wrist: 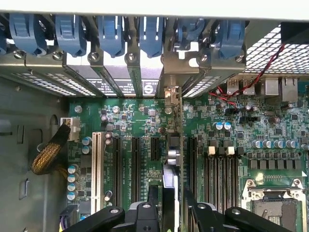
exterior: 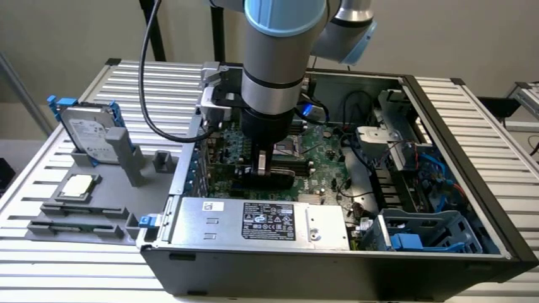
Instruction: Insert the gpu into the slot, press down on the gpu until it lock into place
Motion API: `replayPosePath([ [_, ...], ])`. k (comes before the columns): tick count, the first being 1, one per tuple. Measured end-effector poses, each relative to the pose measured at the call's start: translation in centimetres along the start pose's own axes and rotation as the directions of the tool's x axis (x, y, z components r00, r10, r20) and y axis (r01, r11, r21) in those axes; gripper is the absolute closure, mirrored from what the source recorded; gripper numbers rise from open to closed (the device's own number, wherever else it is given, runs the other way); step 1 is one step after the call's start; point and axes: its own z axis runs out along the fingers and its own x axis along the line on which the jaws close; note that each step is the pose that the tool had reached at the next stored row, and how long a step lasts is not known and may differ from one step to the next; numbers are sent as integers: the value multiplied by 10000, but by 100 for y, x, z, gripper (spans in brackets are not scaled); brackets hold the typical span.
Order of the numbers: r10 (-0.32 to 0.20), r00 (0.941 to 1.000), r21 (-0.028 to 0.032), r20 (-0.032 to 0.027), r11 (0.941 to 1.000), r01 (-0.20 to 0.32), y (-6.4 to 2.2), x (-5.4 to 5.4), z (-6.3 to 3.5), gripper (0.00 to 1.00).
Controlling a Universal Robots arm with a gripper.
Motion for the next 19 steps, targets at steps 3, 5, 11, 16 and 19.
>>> replayPosePath([
  [3, -2, 10000, -4, 19, 10000, 2, 2, -5, -87, 68],
  [5, -3, 10000, -4, 27, 10000, 3, 6, -10, -172, 68],
  [11, -26, 10000, -6, 28, 10000, 26, 18, -29, -446, 68],
  [16, -27, 10000, -4, 29, 10000, 27, 32, -35, -522, 83],
  [19, -31, 10000, -5, 27, 10000, 31, 77, -33, -521, 89],
])
